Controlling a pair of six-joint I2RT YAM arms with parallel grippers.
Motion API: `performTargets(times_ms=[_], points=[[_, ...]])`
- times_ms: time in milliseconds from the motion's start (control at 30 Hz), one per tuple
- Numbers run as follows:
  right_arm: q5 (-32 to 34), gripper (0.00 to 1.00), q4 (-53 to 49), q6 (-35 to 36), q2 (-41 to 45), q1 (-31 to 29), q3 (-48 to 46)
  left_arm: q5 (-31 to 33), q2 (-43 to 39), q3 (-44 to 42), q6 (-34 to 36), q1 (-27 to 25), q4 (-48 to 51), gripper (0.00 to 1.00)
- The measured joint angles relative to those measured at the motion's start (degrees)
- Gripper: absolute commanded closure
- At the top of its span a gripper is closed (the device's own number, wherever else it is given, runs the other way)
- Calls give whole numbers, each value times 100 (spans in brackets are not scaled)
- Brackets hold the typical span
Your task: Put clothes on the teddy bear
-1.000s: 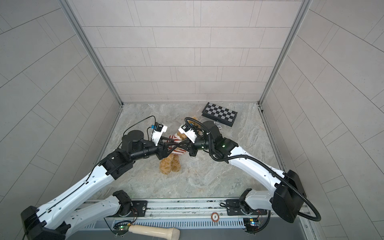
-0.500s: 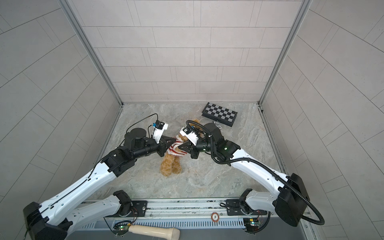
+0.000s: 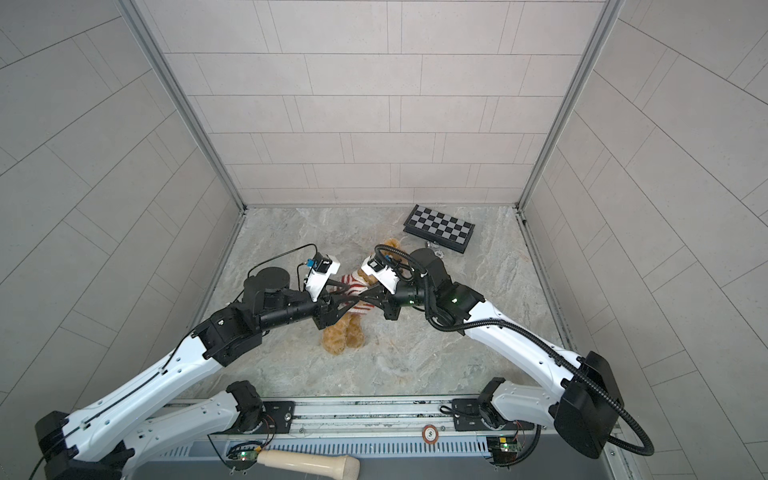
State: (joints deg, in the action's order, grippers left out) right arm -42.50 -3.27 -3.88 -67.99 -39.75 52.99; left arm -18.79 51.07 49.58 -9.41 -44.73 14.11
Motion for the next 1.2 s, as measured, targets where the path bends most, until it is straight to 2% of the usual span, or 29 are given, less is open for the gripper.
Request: performTargets(times_ms=[200,367,500,600,900,1200], points=[[-59,100,-9,9,0,-15,2,505,131,20,188,-68,92,59],[7,100,-83,9,0,-33,2,592,448,289,374,-85,337,61],[63,100,-96,7,0,-37,2,605,459,297,487,-109,352,85],[74,100,-109,9,0,-39,2,612,439,297,514,-131,339,100],[74,100,-103,50,0,-50,2,669,400,297,498,-133,352,100],[63,100,-9,192,24,-111,0,1119,391,424,382,-59,463,100]])
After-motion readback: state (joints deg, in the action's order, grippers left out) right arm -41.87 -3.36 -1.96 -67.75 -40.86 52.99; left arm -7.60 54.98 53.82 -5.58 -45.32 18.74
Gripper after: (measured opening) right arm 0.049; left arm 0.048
